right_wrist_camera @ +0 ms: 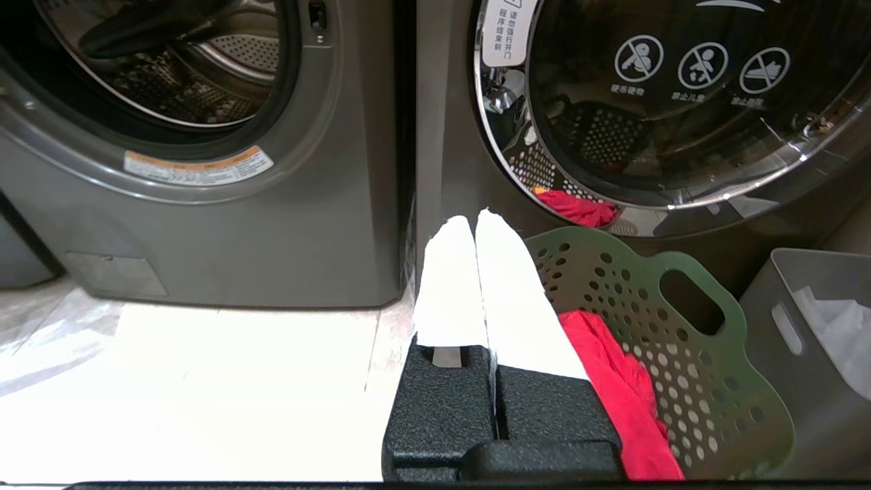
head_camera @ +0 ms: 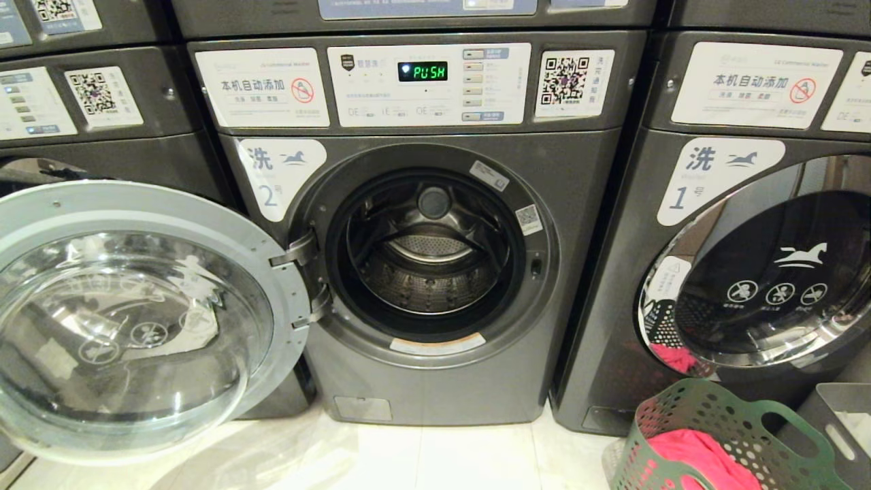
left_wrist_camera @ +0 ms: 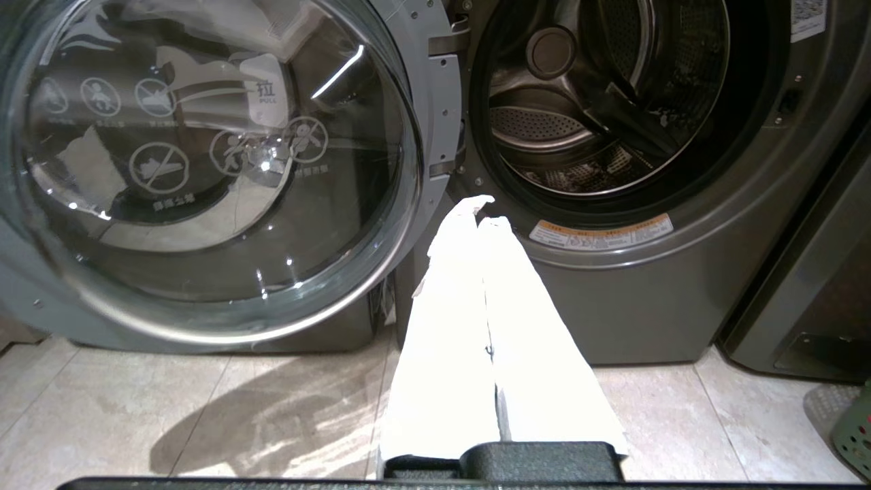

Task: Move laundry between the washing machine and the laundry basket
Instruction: Close the washing machine door with the left hand

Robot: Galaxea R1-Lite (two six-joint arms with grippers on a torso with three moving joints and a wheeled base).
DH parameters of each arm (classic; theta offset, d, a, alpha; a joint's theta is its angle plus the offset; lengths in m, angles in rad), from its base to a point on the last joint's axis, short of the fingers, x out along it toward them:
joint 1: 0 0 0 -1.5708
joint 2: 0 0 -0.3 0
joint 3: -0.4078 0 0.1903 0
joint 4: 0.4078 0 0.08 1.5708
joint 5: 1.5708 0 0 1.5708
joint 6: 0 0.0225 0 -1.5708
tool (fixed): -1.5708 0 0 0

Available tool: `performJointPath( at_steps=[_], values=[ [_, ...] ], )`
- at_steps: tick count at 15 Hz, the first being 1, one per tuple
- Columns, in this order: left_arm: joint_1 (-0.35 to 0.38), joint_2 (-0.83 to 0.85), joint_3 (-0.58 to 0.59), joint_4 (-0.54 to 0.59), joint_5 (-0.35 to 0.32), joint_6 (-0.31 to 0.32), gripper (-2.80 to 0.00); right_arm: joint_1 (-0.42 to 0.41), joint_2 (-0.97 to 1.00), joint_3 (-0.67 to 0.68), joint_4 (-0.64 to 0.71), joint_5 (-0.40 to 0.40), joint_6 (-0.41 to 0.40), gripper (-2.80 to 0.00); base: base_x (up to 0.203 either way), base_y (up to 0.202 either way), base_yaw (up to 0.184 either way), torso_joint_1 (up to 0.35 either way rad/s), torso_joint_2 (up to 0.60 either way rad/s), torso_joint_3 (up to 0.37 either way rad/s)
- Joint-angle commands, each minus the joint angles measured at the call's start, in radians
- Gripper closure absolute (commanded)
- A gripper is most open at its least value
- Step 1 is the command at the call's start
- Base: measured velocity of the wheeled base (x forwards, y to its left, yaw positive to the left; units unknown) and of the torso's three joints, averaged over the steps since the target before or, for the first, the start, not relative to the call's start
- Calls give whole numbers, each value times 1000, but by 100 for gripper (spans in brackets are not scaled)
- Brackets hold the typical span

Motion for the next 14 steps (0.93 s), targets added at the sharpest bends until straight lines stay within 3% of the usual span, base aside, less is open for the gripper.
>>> performJointPath(
  at_steps=[1,2,5,7,10,14],
  values=[
    [0,0,40,1,3,-11,0,0,1,0,0,1,-1,0,-145,0,-1,-2,-1,5],
    [0,0,40,-1,3,-19,0,0,1,0,-3,3,2,0,-66,0,4,-2,0,0],
    [-1,0,38,-3,-1,36,0,0,1,0,-2,9,-12,0,0,0,0,0,0,0],
    [-1,8,-65,16,7,39,0,0,1,0,0,4,2,0,0,0,0,0,0,0],
    [0,183,-396,98,20,42,0,0,1,0,-3,-3,24,0,0,0,0,0,0,0],
    [4,749,-928,149,146,41,0,0,1,0,-6,-10,53,0,0,0,0,0,0,0]
  ],
)
